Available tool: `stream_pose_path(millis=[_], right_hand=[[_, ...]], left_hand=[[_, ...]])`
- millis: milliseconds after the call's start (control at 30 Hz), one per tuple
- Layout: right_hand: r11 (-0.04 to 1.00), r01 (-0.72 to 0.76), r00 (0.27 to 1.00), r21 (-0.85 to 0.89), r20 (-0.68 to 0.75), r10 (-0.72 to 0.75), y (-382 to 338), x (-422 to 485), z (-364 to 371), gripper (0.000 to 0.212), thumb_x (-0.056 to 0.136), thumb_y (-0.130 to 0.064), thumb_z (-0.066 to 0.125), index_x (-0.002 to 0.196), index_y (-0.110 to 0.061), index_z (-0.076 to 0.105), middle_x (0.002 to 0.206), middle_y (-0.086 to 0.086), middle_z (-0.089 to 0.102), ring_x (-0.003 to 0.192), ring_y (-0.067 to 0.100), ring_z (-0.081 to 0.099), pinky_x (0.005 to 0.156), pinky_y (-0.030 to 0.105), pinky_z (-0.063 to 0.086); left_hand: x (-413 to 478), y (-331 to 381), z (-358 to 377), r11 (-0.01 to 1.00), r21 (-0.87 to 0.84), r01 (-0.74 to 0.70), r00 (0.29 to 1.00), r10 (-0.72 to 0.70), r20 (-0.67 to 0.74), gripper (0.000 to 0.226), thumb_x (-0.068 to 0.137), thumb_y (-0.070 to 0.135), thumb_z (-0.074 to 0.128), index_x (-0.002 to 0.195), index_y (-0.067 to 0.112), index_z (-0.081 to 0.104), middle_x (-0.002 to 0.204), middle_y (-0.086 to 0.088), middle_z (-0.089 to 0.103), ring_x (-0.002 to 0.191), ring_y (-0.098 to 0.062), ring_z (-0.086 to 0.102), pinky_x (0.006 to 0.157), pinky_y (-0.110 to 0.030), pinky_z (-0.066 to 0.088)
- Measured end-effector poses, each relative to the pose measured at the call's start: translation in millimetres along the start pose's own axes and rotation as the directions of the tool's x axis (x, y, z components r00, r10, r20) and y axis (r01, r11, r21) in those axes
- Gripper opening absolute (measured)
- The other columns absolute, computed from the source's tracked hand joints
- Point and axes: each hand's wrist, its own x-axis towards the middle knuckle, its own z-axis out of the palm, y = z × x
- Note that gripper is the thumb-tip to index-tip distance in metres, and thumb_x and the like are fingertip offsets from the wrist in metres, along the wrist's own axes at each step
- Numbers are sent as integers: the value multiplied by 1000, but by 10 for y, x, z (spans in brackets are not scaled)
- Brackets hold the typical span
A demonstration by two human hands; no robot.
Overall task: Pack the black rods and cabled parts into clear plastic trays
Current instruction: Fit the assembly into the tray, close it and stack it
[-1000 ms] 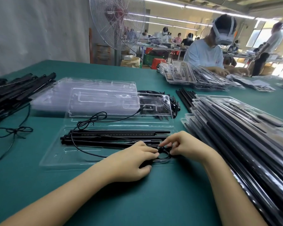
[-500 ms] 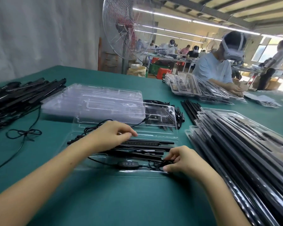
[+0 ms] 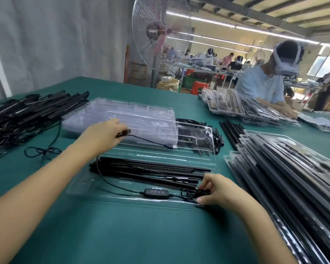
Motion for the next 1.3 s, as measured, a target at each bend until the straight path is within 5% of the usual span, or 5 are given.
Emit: stream_pose_path(millis=[133, 433, 600, 900, 1300], right_hand=[[1000, -3, 1000, -3, 2, 3, 6, 17, 2, 34, 69, -30, 82, 73, -34, 49, 83, -14, 47, 72, 1, 45, 58, 14, 34], [999, -14, 1000, -30, 26, 15, -13, 14, -6, 29, 71, -28, 81, 83, -27, 54, 83, -12, 48, 79, 8, 48, 67, 21, 36], [999, -27, 999, -31, 26, 28, -29, 15, -10, 29, 71, -28, 81, 82, -28, 54, 83, -13, 48, 78, 9, 49, 67, 22, 37], [998, -35, 999, -54, 24, 37, -74, -13, -15, 30, 71, -30, 81, 82, -29, 53, 83, -13, 48, 81, 8, 48, 62, 18, 36], [997, 4, 989, -78, -146, -16, -107, -162, 37, 24, 68, -29, 80, 69, -33, 57, 82, -3, 65, 68, 7, 52, 61, 15, 38]], left_hand=[[-208, -263, -322, 820, -525, 229, 900, -383, -206, 6, 86, 13, 61, 81, 16, 61, 72, -11, 61, 60, -29, 64, 55, -31, 50], [-1084, -1289, -298, -55, -792, 608, 673, -493, 552, 52, 38, 36, 87, 88, 27, 76, 66, 1, 68, 40, -9, 51, 37, -11, 33], [-1410, -1776, 18, 188, -576, 796, 517, -706, 484, 44, 58, 52, 77, 79, 14, 74, 57, -8, 67, 38, -19, 52, 43, -17, 38], [-1130, -205, -273, 974, 63, 216, 970, -207, -131, 29, 85, 42, 46, 61, 25, 42, 61, 8, 48, 56, -21, 53, 50, -28, 42], [-916, 1862, 291, 907, -17, -420, 899, 419, 128, 55, 98, 46, 34, 135, 6, 39, 131, -9, 45, 118, -24, 41, 101, -34, 38]])
